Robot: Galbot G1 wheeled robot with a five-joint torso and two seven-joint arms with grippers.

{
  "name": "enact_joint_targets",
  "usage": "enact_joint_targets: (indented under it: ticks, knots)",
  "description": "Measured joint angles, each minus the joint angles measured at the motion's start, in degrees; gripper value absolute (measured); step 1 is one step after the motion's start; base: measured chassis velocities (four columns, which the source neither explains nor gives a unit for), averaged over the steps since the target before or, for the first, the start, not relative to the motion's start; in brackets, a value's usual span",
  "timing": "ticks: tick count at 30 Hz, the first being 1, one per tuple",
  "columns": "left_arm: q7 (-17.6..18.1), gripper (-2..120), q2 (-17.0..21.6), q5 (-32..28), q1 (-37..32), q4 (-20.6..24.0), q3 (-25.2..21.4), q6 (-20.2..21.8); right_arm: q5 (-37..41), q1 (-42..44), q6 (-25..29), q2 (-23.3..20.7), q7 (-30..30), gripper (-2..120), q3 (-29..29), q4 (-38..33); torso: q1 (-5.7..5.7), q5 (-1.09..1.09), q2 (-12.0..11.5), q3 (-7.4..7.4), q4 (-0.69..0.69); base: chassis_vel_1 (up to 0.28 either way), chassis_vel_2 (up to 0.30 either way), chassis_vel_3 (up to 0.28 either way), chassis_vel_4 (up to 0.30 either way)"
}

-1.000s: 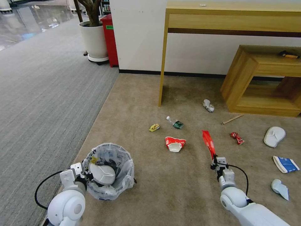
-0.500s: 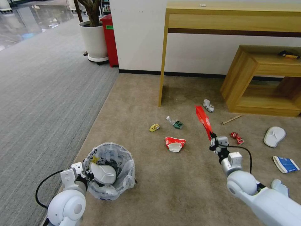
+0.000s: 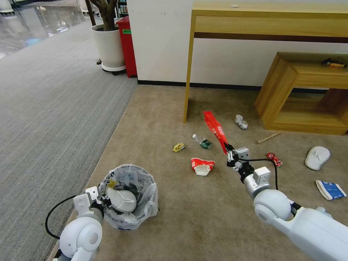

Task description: Pick up the trash bin and place the garbage on the floor into it.

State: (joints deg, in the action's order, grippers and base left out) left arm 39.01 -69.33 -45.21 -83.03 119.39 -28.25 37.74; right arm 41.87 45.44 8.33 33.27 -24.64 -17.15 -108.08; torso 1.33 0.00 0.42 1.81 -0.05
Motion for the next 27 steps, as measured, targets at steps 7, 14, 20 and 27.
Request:
enact_joint_targets:
  ticks: [7,14,20,27]
  knots:
    - [0.4,0,0.0,-0.1,0.8,-0.3,0.6,0.4,6.5,-11.1,1.9,2.2,3.5,0,-8.9,-1.0,0.0,-0.01,0.0,0.0,0.01,0.0,0.0,0.0,0.0]
    - [0.6,0,0.3,-0.4,1.8,-1.3,0.8,0.5,11.0,-17.1,4.8,7.5,8.5,0,-17.7,-0.1,0.0,-0.01,0.0,0.0,0.0,0.0,0.0,0.0,0.0]
    - [0.7,0,0.0,-0.5,2.4,-1.7,1.1,0.5,12.4,-20.1,6.7,10.8,10.7,0,-22.4,1.2,0.0,-0.01,0.0,0.0,0.01,0.0,0.0,0.0,0.0]
    - [1.1,0,-0.9,-0.3,3.7,-2.6,2.0,0.5,15.3,-25.0,9.9,14.3,15.6,0,-28.8,2.7,0.0,-0.01,0.0,0.0,0.01,0.0,0.0,0.0,0.0]
